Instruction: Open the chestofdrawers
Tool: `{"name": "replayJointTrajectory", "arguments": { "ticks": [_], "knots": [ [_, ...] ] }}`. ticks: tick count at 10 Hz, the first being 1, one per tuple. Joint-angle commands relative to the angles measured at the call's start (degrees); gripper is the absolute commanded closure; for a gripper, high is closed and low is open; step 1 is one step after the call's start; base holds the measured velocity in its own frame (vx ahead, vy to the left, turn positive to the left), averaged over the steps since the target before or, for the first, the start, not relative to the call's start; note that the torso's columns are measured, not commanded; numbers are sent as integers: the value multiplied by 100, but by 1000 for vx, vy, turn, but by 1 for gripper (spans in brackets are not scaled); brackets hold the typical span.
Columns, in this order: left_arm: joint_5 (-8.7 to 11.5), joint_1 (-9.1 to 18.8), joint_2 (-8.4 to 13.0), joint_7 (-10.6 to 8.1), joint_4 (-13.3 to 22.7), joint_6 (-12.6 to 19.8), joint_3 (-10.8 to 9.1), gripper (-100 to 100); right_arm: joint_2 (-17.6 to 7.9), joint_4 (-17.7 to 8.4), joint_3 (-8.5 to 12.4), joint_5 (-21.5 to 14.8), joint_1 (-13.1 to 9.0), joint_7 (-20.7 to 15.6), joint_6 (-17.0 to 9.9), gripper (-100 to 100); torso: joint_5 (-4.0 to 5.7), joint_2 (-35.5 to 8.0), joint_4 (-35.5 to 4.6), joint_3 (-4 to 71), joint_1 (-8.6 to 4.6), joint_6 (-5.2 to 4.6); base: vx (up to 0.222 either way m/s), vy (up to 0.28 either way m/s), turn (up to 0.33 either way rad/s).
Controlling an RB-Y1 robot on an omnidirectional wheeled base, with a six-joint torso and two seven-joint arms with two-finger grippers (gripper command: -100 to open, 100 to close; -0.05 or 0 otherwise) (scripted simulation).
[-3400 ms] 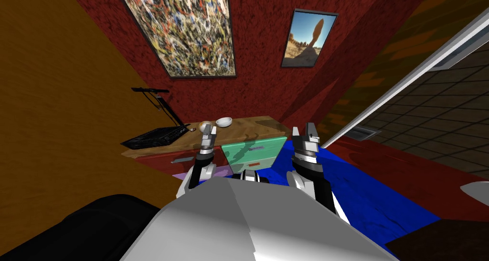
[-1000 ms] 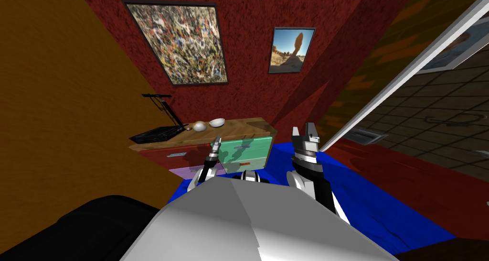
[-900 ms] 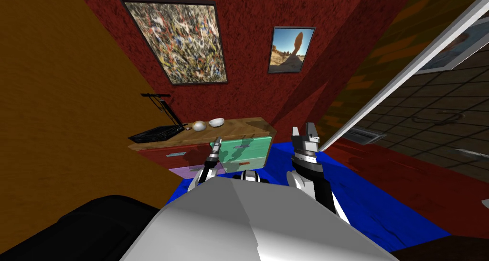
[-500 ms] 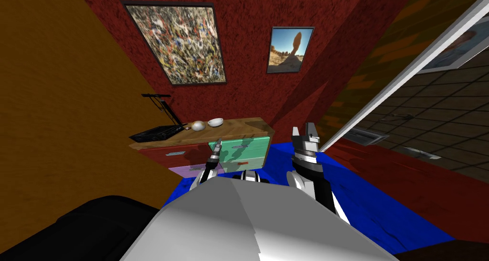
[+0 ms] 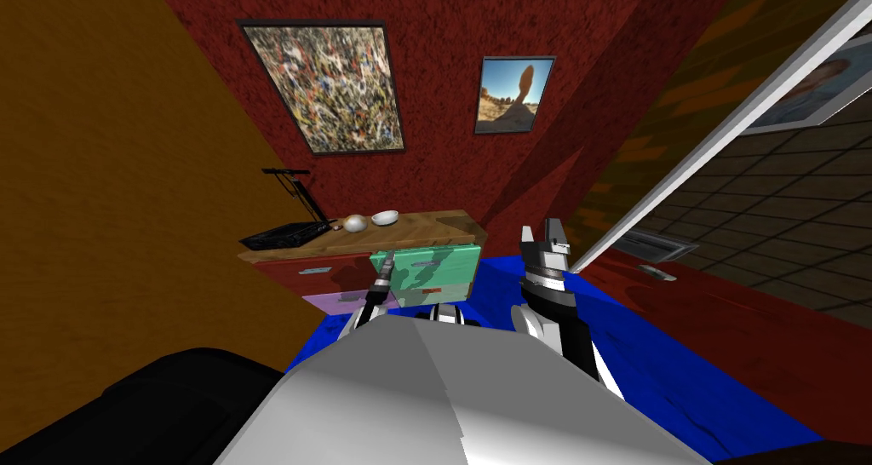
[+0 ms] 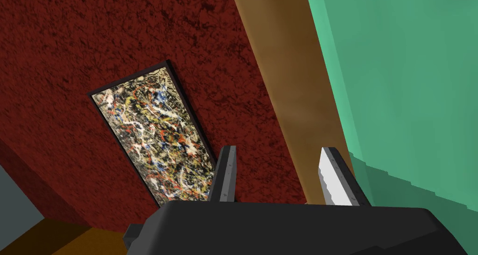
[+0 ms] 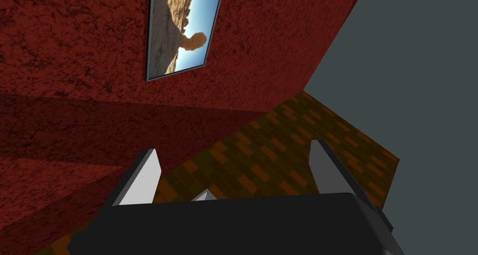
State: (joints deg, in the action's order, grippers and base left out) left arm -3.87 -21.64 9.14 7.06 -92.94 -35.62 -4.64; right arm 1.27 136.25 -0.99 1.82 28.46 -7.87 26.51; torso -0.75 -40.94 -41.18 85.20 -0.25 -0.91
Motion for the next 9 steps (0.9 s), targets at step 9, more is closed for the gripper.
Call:
{"name": "replayJointTrajectory", "arguments": {
  "ticks": [9],
  "knots": [
    [-40,22,-111,6,523,50,134,-100,0,0,0,0,0,0,0,0,3,-3,3,-4,-26,-5,2,-22,2]
  ]
}}
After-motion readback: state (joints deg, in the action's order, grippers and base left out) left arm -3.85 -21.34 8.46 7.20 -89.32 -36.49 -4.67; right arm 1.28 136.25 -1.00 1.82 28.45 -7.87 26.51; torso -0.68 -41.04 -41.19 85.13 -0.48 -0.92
